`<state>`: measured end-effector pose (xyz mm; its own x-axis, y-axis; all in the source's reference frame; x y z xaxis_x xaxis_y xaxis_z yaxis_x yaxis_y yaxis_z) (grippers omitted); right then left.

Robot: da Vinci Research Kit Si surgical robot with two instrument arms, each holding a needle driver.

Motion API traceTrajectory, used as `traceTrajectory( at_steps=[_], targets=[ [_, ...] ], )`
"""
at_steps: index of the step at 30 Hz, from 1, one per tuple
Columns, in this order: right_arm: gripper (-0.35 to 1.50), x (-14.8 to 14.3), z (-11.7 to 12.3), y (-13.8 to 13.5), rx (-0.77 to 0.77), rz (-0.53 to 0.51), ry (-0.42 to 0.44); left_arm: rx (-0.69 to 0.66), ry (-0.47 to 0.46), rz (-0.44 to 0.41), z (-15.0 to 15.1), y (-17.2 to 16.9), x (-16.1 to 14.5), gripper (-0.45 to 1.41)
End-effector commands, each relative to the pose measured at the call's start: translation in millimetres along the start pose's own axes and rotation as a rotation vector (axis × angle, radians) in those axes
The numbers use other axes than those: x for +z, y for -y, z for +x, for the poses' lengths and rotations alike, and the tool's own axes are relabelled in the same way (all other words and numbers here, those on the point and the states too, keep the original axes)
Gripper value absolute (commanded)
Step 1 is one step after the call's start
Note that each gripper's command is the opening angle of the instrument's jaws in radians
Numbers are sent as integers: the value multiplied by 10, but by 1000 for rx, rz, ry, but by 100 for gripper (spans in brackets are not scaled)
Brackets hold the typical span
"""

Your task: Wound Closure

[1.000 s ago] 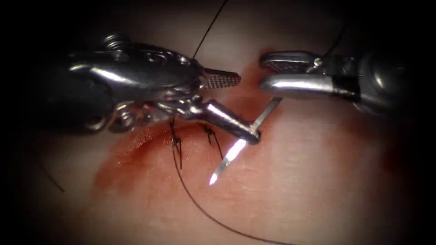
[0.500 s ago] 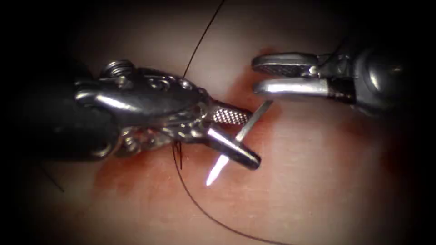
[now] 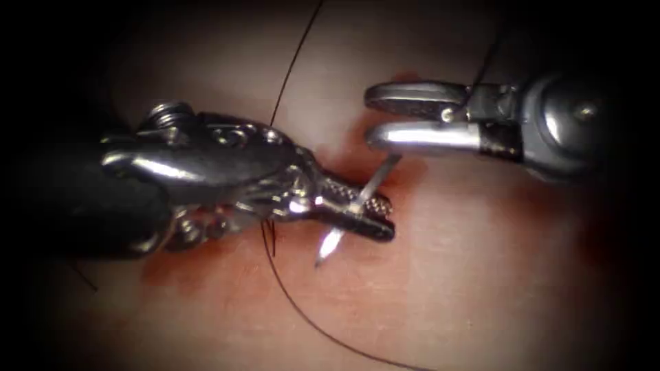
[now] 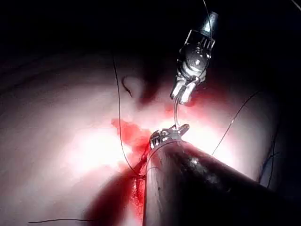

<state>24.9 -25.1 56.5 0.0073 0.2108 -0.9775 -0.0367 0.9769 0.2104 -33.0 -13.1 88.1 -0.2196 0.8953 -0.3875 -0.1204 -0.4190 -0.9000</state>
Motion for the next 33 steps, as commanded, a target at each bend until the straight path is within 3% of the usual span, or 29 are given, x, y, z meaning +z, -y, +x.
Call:
traceTrajectory(
  at_steps=[1,2,5,11,15,21,33],
  targets=[
    [81,7,-3,3,32,-33,12,-1,-16,13,-1,6,7,-45],
    [103,9,-3,2,86,-60,18,-2,-37,24,1,9,5,-45],
    [130,13,-2,2,135,-136,44,-9,-70,65,6,13,0,-45],
    [140,18,3,1,156,-252,146,-22,-117,97,8,15,-2,-45],
    [138,22,14,3,162,-313,179,-32,-126,111,8,14,0,-45],
    [126,29,26,8,29,-333,285,-35,-134,123,7,13,0,-45],
    [118,35,24,8,-112,-320,337,-38,-140,134,6,12,1,-45]
  ],
)
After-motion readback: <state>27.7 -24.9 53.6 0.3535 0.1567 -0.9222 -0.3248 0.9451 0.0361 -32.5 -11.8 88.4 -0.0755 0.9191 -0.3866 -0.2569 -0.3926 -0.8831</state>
